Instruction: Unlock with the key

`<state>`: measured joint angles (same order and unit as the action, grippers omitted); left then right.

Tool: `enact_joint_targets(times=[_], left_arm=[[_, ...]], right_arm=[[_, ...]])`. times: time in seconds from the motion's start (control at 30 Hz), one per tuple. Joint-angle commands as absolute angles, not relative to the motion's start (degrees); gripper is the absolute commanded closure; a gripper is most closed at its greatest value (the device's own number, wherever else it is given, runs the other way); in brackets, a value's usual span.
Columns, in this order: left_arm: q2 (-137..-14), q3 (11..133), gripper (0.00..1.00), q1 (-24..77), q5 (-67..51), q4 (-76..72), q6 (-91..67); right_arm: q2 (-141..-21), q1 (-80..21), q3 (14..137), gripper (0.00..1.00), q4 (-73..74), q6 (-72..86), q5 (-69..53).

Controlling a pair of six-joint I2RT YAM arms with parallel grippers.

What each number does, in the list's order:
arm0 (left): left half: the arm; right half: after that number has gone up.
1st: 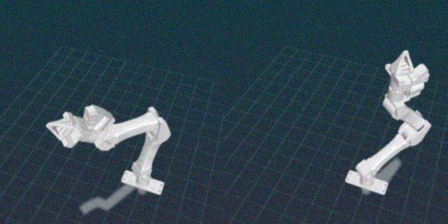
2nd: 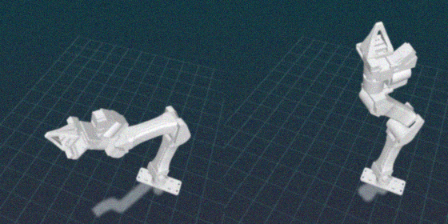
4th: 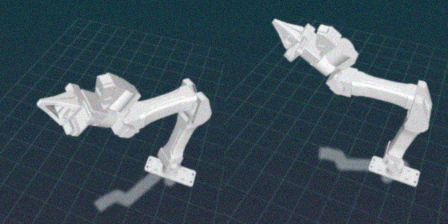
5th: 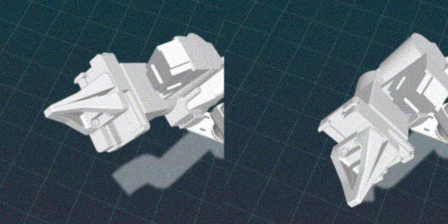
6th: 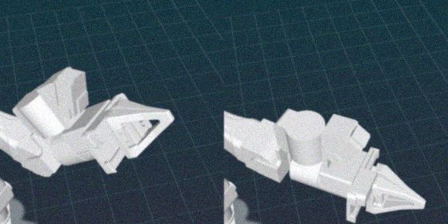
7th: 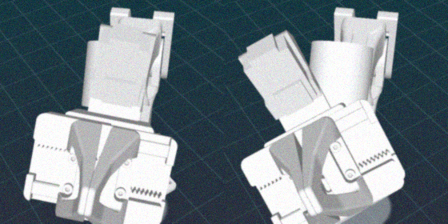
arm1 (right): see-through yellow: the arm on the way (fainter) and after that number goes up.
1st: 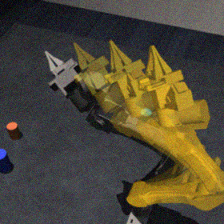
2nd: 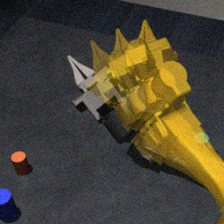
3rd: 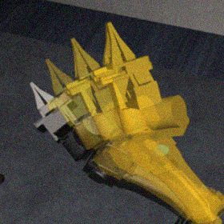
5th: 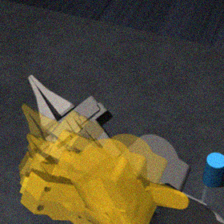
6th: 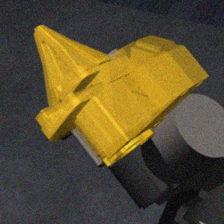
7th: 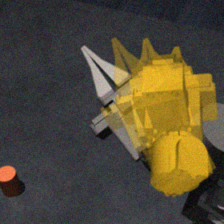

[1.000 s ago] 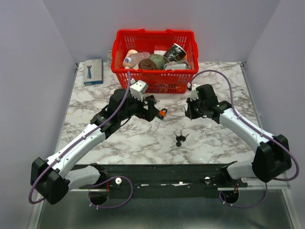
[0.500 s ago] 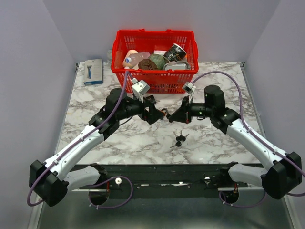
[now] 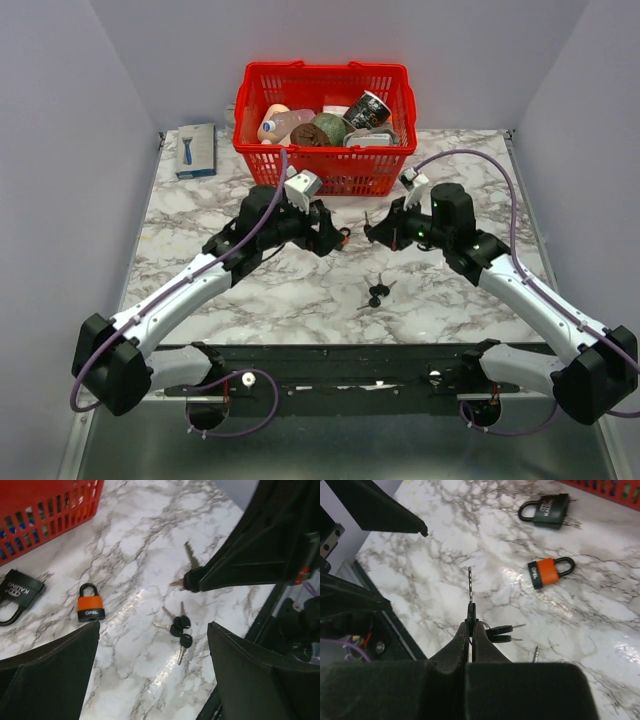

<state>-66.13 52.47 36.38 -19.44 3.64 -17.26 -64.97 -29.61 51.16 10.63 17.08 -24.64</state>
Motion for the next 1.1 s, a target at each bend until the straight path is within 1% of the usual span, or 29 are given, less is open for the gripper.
enact_joint_targets(times=[0.0, 0.1, 0.23, 0.27, 0.4, 0.5, 0.77, 0.9, 1.07], left_arm=[[-73.7, 54.7, 0.06, 38.1, -11.8, 7.1, -14.5], [-79.9, 58.6, 0.08, 38.1, -9.4, 9.4, -14.4], [-86.6, 64.2, 0.07, 39.1, -7.7, 13.2, -11.5], [-88.1, 66.0, 0.07, 39.4, -5.6, 13.4, -10.6], [-99.1, 72.8, 0.07, 39.8, -0.9, 18.4, -7.6], [-104.0, 75.1, 0.06, 39.8, -3.4, 19.6, -5.5], [-112.4, 81.8, 0.05, 39.8, -2.0, 22.6, -3.3], [-114.9, 81.8, 0.04, 39.7, -3.6, 21.9, -2.2], [-117.3, 83.7, 0.04, 39.5, -1.5, 22.9, -2.1]], right_arm=[[-63.6, -28.9, 48.9, 0.99, 10.5, 17.9, -15.6], [-63.6, -25.2, 46.2, 0.99, 10.3, 18.5, -16.8], [-59.1, -21.2, 42.5, 0.99, 9.5, 17.0, -17.6], [-58.2, -20.1, 41.8, 0.99, 9.3, 16.6, -17.4], [-54.1, -18.1, 39.7, 0.99, 9.1, 15.2, -16.1], [-52.6, -17.8, 38.5, 0.99, 8.7, 15.5, -15.5], [-52.2, -17.5, 37.8, 0.99, 7.5, 15.8, -16.6], [-51.9, -17.5, 37.6, 0.99, 7.2, 15.9, -17.1], [-52.6, -17.5, 37.7, 0.99, 7.2, 16.1, -17.2]])
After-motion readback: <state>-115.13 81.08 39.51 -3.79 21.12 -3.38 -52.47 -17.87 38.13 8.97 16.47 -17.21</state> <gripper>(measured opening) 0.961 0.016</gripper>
